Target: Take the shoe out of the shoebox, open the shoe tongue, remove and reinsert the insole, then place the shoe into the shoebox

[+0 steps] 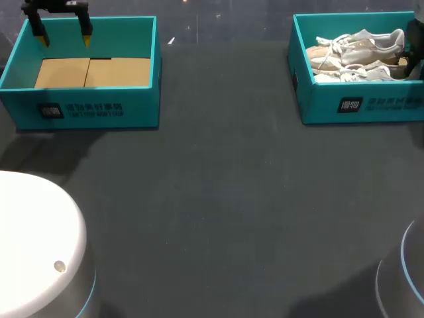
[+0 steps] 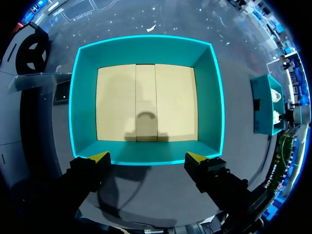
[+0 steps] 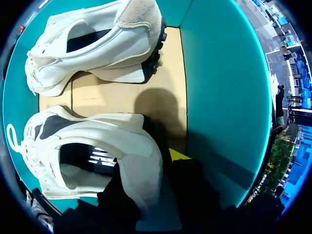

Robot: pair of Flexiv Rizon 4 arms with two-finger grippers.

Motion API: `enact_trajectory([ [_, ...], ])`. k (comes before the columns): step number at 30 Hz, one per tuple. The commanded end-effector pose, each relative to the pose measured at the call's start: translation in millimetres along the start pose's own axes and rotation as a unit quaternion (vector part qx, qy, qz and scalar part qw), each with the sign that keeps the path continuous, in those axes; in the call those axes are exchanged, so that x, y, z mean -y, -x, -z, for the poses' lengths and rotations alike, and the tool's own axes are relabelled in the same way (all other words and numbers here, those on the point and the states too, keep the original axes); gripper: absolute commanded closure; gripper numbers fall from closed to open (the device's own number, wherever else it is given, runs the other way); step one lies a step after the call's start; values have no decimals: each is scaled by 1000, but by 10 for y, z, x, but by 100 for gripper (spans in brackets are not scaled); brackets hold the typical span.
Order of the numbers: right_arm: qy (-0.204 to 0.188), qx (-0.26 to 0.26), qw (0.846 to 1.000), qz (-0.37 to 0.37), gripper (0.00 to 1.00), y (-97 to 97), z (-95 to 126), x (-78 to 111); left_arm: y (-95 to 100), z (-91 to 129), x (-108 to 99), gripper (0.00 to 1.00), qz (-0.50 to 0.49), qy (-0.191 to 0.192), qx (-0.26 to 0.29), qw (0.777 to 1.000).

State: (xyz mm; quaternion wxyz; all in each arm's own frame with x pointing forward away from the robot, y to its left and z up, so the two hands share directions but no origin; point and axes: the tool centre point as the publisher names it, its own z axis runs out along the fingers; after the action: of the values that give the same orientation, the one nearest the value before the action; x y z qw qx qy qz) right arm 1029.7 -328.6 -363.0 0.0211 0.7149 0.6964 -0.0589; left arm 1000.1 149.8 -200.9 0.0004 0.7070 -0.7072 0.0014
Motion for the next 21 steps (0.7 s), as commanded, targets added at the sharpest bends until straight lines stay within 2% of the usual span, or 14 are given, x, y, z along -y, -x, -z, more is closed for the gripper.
enact_trajectory([
  [1, -1, 0, 1000, -2, 100, -20, 27, -11, 0, 3, 0, 0, 0, 0, 0, 1000],
  [21, 17, 24, 999, -19, 100, 143, 433, -79, 0, 3, 0, 0, 0, 0, 0, 1000],
])
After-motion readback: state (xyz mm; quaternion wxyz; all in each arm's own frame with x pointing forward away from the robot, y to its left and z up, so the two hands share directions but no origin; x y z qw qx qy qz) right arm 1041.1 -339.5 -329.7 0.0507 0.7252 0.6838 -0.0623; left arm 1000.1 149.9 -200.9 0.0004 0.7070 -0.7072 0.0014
